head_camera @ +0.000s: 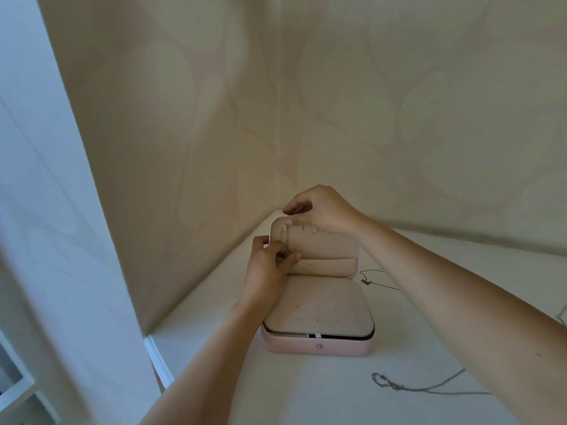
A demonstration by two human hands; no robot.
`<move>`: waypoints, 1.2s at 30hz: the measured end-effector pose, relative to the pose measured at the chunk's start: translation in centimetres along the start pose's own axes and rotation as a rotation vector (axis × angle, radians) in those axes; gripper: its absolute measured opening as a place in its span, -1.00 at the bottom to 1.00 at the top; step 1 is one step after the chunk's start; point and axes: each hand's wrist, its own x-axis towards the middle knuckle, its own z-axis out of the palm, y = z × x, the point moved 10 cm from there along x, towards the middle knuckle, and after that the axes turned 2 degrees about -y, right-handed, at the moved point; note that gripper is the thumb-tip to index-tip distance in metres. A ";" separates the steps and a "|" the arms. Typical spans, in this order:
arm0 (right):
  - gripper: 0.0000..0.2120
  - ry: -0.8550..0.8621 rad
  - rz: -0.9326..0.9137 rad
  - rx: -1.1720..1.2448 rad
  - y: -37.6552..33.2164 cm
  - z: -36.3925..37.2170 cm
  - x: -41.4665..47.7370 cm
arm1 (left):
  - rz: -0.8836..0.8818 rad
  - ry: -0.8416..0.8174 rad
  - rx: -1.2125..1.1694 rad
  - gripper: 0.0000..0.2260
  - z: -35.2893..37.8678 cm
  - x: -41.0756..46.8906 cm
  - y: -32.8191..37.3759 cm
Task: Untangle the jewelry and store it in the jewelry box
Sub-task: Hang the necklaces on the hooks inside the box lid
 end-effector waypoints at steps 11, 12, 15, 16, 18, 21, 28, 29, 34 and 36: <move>-0.94 0.095 0.147 0.025 6.6 -5.6 -11.4 | -0.033 0.037 0.046 -0.81 -0.2 0.3 -0.9; -0.93 0.031 0.161 0.030 6.7 -5.0 -12.6 | -0.034 0.041 0.052 -0.81 -0.2 0.3 -0.9; -0.95 -0.348 0.241 -0.012 6.6 -1.2 -16.3 | -0.048 0.038 0.049 -0.79 -0.2 0.2 -0.9; -0.94 -0.473 0.254 -0.017 6.3 0.3 -17.4 | -0.053 0.032 0.047 -0.79 -0.1 0.1 -0.9; -0.89 -0.592 0.264 -0.012 5.7 2.2 -19.2 | -0.059 0.019 0.052 -0.81 -0.1 0.0 -0.8; -0.81 -0.603 0.285 -0.054 5.5 3.5 -20.5 | -0.052 0.026 0.078 -0.85 -0.2 -0.2 -0.6; -0.75 -0.474 0.325 -0.060 6.5 3.7 -21.8 | -0.058 0.045 0.065 -0.88 -0.3 -0.3 -0.7; -0.76 -0.457 0.327 -0.046 6.7 3.7 -21.7 | -0.059 0.044 0.063 -0.89 -0.2 -0.2 -0.7; -0.89 -0.385 0.353 -0.028 8.9 2.3 -21.5 | -0.053 0.034 0.061 -0.89 -0.2 -0.4 -0.4; -0.87 -0.320 0.384 -0.097 10.5 0.4 -21.5 | -0.046 0.034 0.062 -0.90 -0.2 -0.5 -0.1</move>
